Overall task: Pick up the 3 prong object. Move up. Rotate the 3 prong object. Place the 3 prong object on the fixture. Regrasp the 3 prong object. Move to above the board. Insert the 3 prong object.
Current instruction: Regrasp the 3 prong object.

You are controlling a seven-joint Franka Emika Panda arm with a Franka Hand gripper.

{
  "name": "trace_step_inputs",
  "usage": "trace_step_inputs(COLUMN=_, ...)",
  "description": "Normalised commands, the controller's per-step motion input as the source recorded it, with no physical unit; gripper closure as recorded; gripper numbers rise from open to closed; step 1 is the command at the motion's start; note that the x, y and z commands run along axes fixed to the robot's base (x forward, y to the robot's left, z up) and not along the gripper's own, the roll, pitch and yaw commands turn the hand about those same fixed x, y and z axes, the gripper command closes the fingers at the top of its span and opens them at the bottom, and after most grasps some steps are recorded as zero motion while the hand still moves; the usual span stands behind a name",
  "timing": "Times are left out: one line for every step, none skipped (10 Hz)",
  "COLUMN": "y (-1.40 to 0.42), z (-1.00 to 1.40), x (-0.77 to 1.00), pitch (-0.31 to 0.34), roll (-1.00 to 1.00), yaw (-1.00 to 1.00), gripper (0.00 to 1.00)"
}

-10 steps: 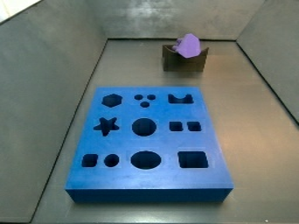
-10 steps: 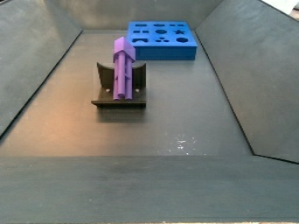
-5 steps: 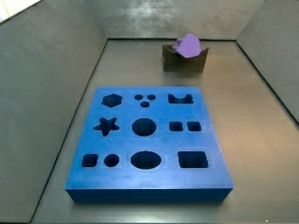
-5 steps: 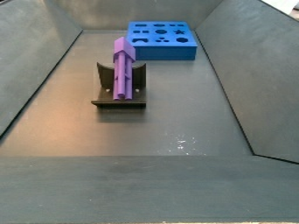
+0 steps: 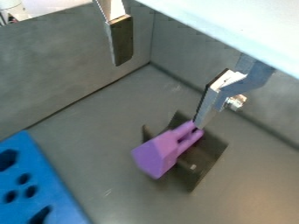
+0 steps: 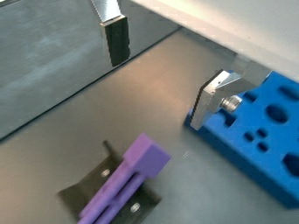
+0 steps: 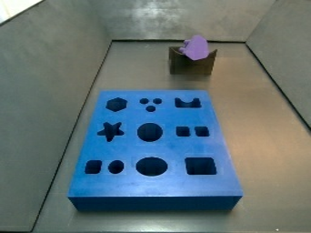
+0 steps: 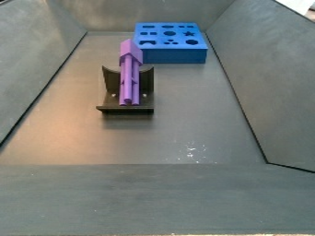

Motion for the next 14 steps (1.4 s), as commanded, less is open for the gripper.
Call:
trace_step_inputs(y=-0.02, z=0.01, x=0.01, pitch=0.019, roll=1.00, yaw=0.04, gripper=0.00)
trace_step_inputs(y=-0.02, z=0.00, x=0.02, pitch=0.028, roll=1.00, yaw=0.05, gripper=0.00)
trace_step_inputs(y=-0.02, z=0.00, x=0.04, pitch=0.035, roll=1.00, yaw=0.05, gripper=0.00)
trace_step_inputs(y=-0.03, z=-0.01, x=0.05, pitch=0.048, roll=1.00, yaw=0.05, gripper=0.00)
trace_step_inputs(y=-0.03, z=-0.01, x=0.06, pitch=0.055, roll=1.00, yaw=0.05, gripper=0.00)
trace_step_inputs(y=-0.03, z=-0.01, x=0.08, pitch=0.075, roll=1.00, yaw=0.06, gripper=0.00)
trace_step_inputs(y=-0.04, z=-0.01, x=0.09, pitch=0.093, roll=1.00, yaw=0.07, gripper=0.00)
trace_step_inputs(y=-0.04, z=-0.01, x=0.10, pitch=0.113, roll=1.00, yaw=0.08, gripper=0.00)
trace_step_inputs(y=-0.05, z=-0.01, x=0.11, pitch=0.143, roll=1.00, yaw=0.09, gripper=0.00)
trace_step_inputs(y=-0.05, z=-0.01, x=0.12, pitch=0.169, roll=1.00, yaw=0.11, gripper=0.00)
trace_step_inputs(y=-0.05, z=-0.01, x=0.12, pitch=0.192, roll=1.00, yaw=0.14, gripper=0.00)
trace_step_inputs(y=-0.05, z=-0.01, x=0.13, pitch=0.220, roll=0.98, yaw=0.20, gripper=0.00)
trace_step_inputs(y=-0.06, z=-0.01, x=0.14, pitch=0.199, roll=0.80, yaw=0.21, gripper=0.00)
trace_step_inputs(y=-0.06, z=-0.01, x=0.14, pitch=0.180, roll=0.69, yaw=0.22, gripper=0.00)
